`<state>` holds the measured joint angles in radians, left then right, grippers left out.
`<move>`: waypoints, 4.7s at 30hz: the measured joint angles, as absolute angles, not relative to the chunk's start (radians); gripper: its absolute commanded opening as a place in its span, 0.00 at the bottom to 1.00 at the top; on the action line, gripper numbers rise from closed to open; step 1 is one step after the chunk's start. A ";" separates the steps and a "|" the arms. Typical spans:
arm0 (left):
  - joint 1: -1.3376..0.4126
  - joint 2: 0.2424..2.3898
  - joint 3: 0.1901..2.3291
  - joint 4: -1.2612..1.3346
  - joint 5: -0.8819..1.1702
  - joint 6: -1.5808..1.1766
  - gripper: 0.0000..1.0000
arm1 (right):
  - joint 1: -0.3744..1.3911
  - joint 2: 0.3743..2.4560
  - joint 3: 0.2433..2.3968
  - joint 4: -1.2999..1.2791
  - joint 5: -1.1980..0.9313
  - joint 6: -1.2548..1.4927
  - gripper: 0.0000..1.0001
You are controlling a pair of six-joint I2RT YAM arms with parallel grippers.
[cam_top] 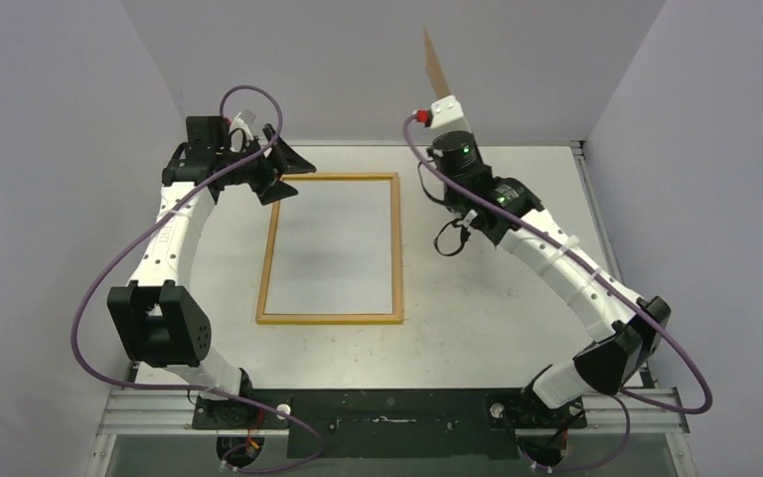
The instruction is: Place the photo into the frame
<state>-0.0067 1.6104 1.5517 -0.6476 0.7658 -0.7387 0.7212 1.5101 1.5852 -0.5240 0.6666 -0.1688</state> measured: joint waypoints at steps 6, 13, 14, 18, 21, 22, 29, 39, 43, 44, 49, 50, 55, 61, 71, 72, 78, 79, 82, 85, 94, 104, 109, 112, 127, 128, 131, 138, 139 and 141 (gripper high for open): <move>0.022 1.570 1.557 -0.719 0.671 -0.662 0.97 | 0.579 1.457 1.666 -0.610 0.461 0.022 0.00; 0.069 1.560 1.578 -0.770 0.577 -0.607 0.97 | 0.518 1.452 1.766 -0.721 0.218 0.227 0.00; 0.078 1.560 1.584 -0.775 0.571 -0.603 0.97 | 0.508 1.451 1.775 -0.730 0.184 0.258 0.00; 0.096 1.563 1.614 -0.787 0.558 -0.592 0.97 | 0.445 1.446 1.785 -0.767 0.064 0.383 0.00; 0.096 1.563 1.618 -0.786 0.559 -0.591 0.97 | 0.384 1.446 1.779 -0.786 -0.027 0.482 0.00; 0.096 1.563 1.617 -0.786 0.560 -0.591 0.97 | 0.368 1.446 1.773 -0.786 -0.055 0.517 0.00; 0.096 1.554 1.512 -0.752 0.601 -0.604 0.97 | 0.327 1.430 1.601 -0.686 -0.202 0.736 0.00; 0.094 1.503 1.373 -0.734 0.614 -0.632 0.97 | 0.329 1.428 1.472 -0.446 -0.361 0.956 0.00; 0.093 1.488 1.367 -0.696 0.648 -0.646 0.97 | 0.329 1.411 1.432 -0.288 -0.399 1.044 0.00; 0.093 1.485 1.360 -0.679 0.665 -0.653 0.97 | 0.329 1.407 1.426 -0.258 -0.409 1.065 0.00; 0.093 1.456 1.290 -0.556 0.759 -0.730 0.97 | 0.329 1.404 1.407 -0.138 -0.440 1.151 0.00; 0.093 1.453 1.283 -0.532 0.777 -0.749 0.96 | 0.330 1.404 1.406 -0.117 -0.445 1.167 0.00; 0.093 1.451 1.279 -0.423 0.858 -0.833 0.78 | 0.342 1.405 1.396 -0.034 -0.454 1.228 0.00; 0.094 1.454 1.232 -0.252 0.955 -0.963 0.67 | 0.362 1.422 1.371 0.021 -0.453 1.256 0.00; 0.133 1.533 1.327 -0.538 0.780 -0.704 0.75 | 0.369 1.448 1.243 0.026 -0.413 1.211 0.00; 0.134 1.548 1.343 -0.581 0.734 -0.659 0.75 | 0.373 1.456 1.236 0.028 -0.405 1.200 0.00; 0.148 1.633 1.354 -0.728 0.443 -0.490 0.74 | 0.406 1.521 1.186 0.056 -0.355 1.142 0.00; 0.153 1.651 1.348 -0.730 0.406 -0.480 0.73 | 0.418 1.538 1.180 0.067 -0.349 1.134 0.00; 0.169 1.708 1.316 -0.716 0.340 -0.465 0.68 | 0.451 1.584 1.177 0.083 -0.332 1.118 0.00; 0.181 1.772 1.288 -0.699 0.322 -0.461 0.61 | 0.476 1.625 1.177 0.120 -0.316 1.112 0.00; 0.184 1.844 1.234 -0.603 0.287 -0.462 0.44 | 0.492 1.692 1.170 0.199 -0.300 1.114 0.00; 0.185 1.884 1.203 -0.505 0.342 -0.459 0.20 | 0.484 1.779 1.170 0.261 -0.327 1.140 0.00; 0.185 1.891 1.203 -0.487 0.377 -0.459 0.10 | 0.481 1.781 1.170 0.282 -0.349 1.139 0.00; 0.189 1.897 1.203 -0.474 0.406 -0.459 0.07 | 0.478 1.781 1.170 0.304 -0.353 1.133 0.00; 0.190 1.906 1.169 -0.423 0.506 -0.513 0.00 | 0.477 1.816 1.128 0.441 -0.328 1.118 0.00; 0.190 1.906 1.166 -0.418 0.512 -0.516 0.00 | 0.477 1.827 1.128 0.444 -0.324 1.118 0.00; 0.190 1.906 1.157 -0.405 0.527 -0.524 0.00 | 0.479 1.854 1.128 0.440 -0.313 1.114 0.00; 0.190 1.906 1.151 -0.398 0.534 -0.539 0.00 | 0.479 1.863 1.128 0.448 -0.307 1.124 0.00; 0.190 1.906 1.151 -0.397 0.535 -0.539 0.00 | 0.479 1.864 1.128 0.448 -0.307 1.127 0.00; 0.190 1.906 1.151 -0.396 0.536 -0.540 0.00 | 0.479 1.864 1.128 0.450 -0.306 1.137 0.00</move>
<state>0.1898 1.9060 1.1507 -0.3962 0.5358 -0.5396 0.4786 1.8645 1.1282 0.4503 -0.3061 1.1366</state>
